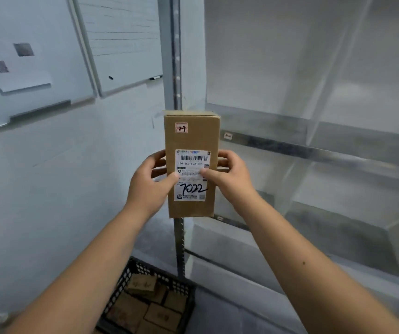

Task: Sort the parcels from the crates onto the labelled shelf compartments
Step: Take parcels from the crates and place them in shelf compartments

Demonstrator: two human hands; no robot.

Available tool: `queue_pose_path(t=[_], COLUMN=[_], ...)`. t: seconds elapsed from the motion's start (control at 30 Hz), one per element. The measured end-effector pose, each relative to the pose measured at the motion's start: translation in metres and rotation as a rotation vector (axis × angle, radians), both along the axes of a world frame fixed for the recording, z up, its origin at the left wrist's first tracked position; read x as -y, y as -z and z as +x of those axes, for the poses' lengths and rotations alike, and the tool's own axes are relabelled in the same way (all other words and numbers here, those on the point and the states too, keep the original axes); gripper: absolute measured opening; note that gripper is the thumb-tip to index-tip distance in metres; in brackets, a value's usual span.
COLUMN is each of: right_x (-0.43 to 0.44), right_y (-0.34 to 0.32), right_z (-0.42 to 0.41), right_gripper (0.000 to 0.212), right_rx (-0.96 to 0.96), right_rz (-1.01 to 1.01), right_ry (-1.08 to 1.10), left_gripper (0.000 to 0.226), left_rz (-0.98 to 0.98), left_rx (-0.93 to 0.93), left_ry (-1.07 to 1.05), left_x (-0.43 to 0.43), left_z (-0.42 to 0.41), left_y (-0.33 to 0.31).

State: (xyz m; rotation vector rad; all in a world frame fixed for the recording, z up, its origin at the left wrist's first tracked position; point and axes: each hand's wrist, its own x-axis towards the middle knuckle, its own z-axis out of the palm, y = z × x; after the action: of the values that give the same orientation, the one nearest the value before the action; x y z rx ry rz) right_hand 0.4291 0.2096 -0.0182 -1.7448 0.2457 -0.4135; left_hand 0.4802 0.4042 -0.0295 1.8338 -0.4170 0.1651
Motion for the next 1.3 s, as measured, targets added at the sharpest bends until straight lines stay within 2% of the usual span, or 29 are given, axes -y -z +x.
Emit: queue_pose_path(t=[0.07,0.2,0.3,0.57,0.63,0.7,0.77,0.83,0.97,1.3], right_x=[0.025,0.078,0.111,0.184,0.2,0.215,0.229,0.244,0.28,0.389], right_y=[0.002,0.006,0.01,0.025,0.031,0.037,0.043,0.05,0.064,0.099], right_z=[-0.038,-0.132,-0.208,-0.394,-0.433,-0.47,-0.501,-0.525,-0.551,-0.559], right_gripper=[0.065,0.043,0.039,0.053,0.057,0.06,0.062,0.059,0.054,0.053], right_rx=[0.0,-0.011,0.004,0.01,0.006,0.002,0.001,-0.018,-0.06,-0.098], right_rz=[-0.006,-0.03,0.035,0.041,0.039,0.024,0.039,0.058,0.073,0.153], right_ry=[0.082,0.174,0.265,0.536,0.613,0.685,0.747,0.801,0.854,0.839], left_gripper=[0.046,0.052,0.064,0.046,0.047,0.058,0.054,0.049,0.051,0.063], left_rz=[-0.027,-0.087,-0.119,-0.153,-0.123,-0.105,-0.094,-0.087,-0.058,-0.02], left_rx=[-0.019,-0.071,-0.108,-0.187,-0.179,-0.168,-0.165,-0.168,-0.197,-0.306], left_ry=[0.089,0.236,0.328,0.583,0.642,0.681,0.733,0.788,0.822,0.796], left_x=[0.03,0.094,0.14,0.249,0.273,0.297,0.321,0.345,0.389,0.507], left_z=[-0.024,-0.087,-0.145,-0.29,-0.32,-0.348,-0.374,-0.398,-0.427,-0.44], left_y=[0.0,0.01,0.018,0.032,0.037,0.04,0.045,0.051,0.066,0.103])
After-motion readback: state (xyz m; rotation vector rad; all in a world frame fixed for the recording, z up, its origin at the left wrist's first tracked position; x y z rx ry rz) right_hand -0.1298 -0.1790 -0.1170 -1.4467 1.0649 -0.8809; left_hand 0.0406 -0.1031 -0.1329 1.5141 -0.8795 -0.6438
